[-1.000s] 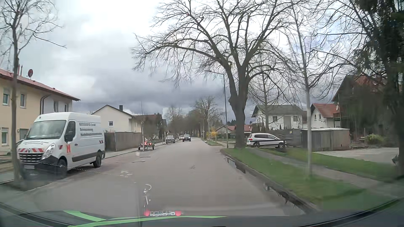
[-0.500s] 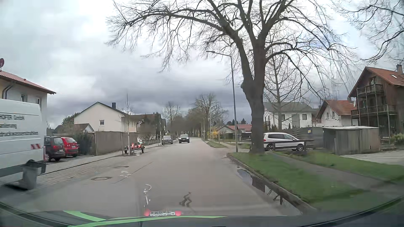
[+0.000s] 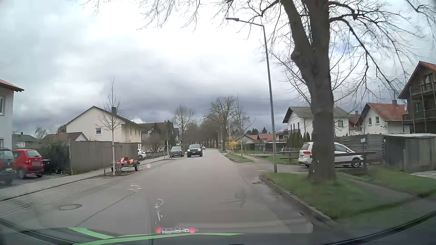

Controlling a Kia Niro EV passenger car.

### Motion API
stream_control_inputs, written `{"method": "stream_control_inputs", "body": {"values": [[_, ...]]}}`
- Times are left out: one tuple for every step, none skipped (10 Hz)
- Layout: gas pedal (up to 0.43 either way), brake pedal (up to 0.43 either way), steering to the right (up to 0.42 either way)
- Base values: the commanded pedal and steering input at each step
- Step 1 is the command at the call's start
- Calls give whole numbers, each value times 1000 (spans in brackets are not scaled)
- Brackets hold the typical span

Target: Follow the waypoints while adhering to traffic rules and regulations

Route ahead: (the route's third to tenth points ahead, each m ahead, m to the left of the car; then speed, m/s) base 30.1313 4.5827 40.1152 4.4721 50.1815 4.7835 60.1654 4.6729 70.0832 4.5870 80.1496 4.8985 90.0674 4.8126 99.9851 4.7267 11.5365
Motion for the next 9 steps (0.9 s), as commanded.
{"method": "stream_control_inputs", "body": {"values": [[118,0,-3],[118,0,-4],[118,0,-3],[118,0,-4],[118,0,-4],[118,0,-3],[118,0,-3],[118,0,-2],[118,0,-3]]}}
